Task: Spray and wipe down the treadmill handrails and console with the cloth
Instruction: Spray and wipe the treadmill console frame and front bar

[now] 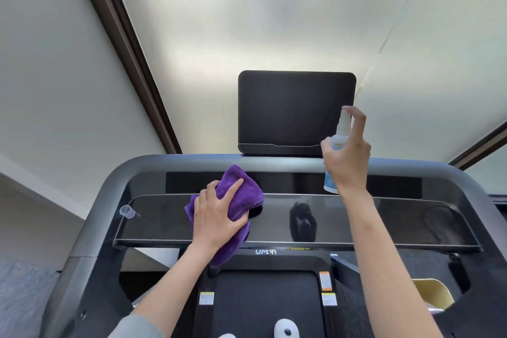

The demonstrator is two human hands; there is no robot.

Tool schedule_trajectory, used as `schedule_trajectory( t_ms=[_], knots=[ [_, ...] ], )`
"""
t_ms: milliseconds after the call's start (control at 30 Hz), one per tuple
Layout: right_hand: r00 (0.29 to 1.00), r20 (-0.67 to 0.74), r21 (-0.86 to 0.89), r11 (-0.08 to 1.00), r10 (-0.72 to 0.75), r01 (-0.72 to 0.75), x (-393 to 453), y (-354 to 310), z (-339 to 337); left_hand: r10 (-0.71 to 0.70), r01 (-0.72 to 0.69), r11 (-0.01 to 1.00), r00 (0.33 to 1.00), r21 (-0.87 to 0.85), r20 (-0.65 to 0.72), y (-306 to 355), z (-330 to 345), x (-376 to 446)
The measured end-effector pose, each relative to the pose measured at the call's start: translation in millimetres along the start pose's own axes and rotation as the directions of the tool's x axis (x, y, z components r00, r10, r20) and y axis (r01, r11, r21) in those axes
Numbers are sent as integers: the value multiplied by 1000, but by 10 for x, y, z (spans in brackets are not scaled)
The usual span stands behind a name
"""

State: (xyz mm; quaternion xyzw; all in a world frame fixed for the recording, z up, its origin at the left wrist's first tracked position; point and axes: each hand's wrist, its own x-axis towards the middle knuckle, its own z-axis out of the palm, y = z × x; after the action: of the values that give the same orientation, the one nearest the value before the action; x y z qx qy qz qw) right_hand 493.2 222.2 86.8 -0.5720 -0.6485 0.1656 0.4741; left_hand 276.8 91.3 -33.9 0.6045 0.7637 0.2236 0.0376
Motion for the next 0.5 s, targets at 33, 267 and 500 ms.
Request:
schedule_trajectory(
  t_ms=[33,267,500],
  knots=[
    [1000,12,12,1000,-2,2,-49,-3,-14,-18,18,1000,1000,2,1,27,-1,14],
    [992,123,111,994,-3,-10,-322,130,-71,-183,137,943,975,-303,-130,239,-82,106],
    [986,167,109,993,25,-44,-157,275,-200,-67,-78,952,889,-295,-453,834,-513,1483]
  ],
)
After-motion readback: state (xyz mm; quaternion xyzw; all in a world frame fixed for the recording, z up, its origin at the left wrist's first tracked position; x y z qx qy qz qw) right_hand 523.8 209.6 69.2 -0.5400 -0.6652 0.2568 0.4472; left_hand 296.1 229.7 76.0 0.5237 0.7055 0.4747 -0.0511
